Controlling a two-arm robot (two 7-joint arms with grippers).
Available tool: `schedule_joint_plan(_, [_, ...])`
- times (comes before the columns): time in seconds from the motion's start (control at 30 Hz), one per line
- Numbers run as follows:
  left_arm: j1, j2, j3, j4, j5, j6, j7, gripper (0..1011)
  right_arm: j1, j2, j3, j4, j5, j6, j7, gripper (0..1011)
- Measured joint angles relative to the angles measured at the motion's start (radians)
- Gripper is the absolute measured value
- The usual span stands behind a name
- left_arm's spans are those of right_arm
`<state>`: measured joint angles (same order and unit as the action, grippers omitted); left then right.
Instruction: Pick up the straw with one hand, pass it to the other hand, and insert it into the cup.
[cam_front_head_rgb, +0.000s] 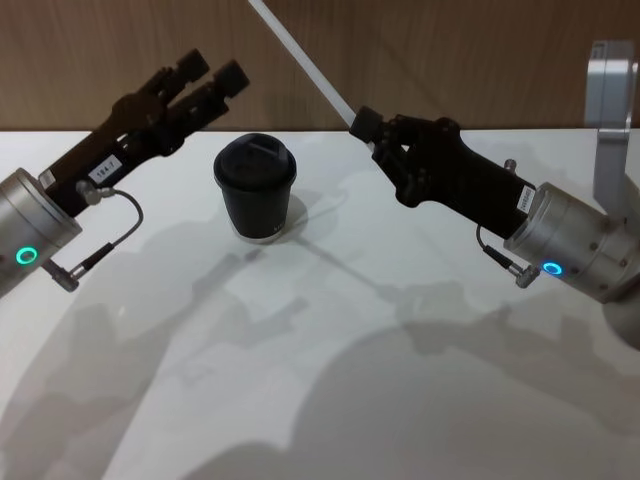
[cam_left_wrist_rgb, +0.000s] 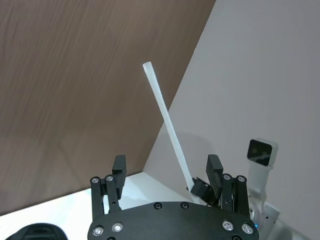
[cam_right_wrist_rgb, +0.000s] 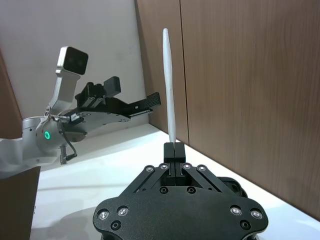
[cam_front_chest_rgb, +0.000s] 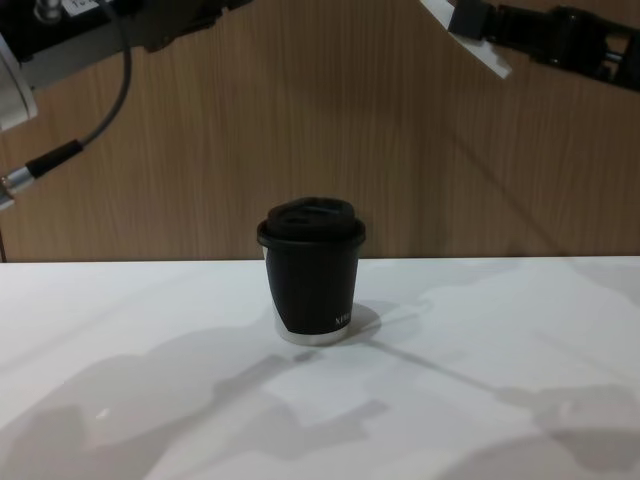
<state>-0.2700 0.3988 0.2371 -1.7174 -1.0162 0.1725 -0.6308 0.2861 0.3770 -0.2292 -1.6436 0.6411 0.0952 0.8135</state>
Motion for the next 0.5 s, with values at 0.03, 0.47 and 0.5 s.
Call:
schedule_joint_plan(0.03, [-0.004, -0.001, 0.000, 0.005, -0.012, 0.005, -0.006, 1003, 0.000, 0.000, 0.000, 0.000, 0.000, 0.000, 0.000, 2])
schedule_joint_plan(0.47, [-0.035, -0.009, 0.012, 0.043, -0.075, 0.039, -0.019, 1003, 0.000, 0.000, 0.000, 0.000, 0.000, 0.000, 0.000, 2])
schedule_joint_plan(0.5, [-0.037, -0.010, 0.014, 0.046, -0.077, 0.040, -0.020, 1003, 0.000, 0.000, 0.000, 0.000, 0.000, 0.000, 0.000, 2])
